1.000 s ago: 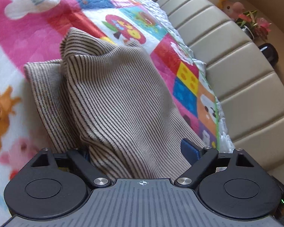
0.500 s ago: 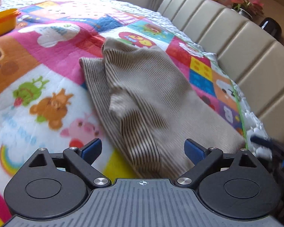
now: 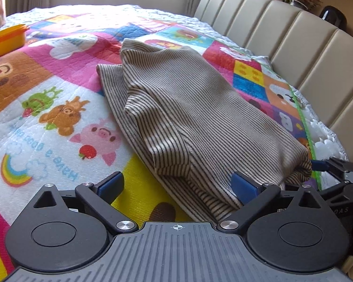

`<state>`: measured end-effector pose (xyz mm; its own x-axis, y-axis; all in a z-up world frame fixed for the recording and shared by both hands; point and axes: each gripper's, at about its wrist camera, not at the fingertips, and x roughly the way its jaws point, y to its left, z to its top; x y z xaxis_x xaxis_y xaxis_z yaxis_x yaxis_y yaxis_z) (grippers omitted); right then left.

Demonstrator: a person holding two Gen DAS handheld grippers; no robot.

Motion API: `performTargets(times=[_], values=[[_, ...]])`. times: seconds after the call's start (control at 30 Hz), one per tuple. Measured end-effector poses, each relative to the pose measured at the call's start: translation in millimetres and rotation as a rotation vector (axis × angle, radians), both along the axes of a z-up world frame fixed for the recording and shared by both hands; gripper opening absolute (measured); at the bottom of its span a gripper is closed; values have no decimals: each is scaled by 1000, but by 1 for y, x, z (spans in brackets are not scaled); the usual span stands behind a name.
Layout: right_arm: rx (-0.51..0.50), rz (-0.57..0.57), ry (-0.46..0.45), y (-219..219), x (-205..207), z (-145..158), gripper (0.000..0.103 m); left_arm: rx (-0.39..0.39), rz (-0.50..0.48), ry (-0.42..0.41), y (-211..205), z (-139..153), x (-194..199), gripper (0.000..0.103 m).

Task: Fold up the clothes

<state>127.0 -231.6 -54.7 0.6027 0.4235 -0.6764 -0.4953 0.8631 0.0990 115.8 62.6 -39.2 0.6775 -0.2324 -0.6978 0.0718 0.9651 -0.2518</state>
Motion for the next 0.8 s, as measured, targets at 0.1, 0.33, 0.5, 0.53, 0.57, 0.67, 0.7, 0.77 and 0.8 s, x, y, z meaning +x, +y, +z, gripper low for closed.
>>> performTargets(times=[0.1, 0.33, 0.5, 0.53, 0.57, 0.67, 0.7, 0.77, 0.8], values=[[106, 1, -54, -8, -6, 22, 103, -6, -5, 4, 1, 0, 1, 101], [-93, -121, -149, 2, 27, 13, 103, -13, -8, 5, 1, -1, 2, 103], [-1, -156, -105, -14, 31, 1, 103, -17, 11, -1, 7, 6, -2, 103], [8, -159, -105, -16, 30, 4, 103, -7, 4, -14, 6, 10, -6, 103], [23, -158, -126, -18, 27, 9, 103, 3, -3, -27, 4, 14, -9, 103], [62, -172, -164, -22, 26, 18, 90, 27, -53, -55, -8, 20, -19, 103], [70, -181, -172, -23, 27, 19, 85, 33, -80, -60, -14, 21, -22, 103], [87, -197, -187, -25, 30, 22, 79, 46, -135, -71, -27, 22, -29, 103], [79, -192, -159, -24, 31, 16, 74, 52, -142, -76, -29, 23, -31, 103]])
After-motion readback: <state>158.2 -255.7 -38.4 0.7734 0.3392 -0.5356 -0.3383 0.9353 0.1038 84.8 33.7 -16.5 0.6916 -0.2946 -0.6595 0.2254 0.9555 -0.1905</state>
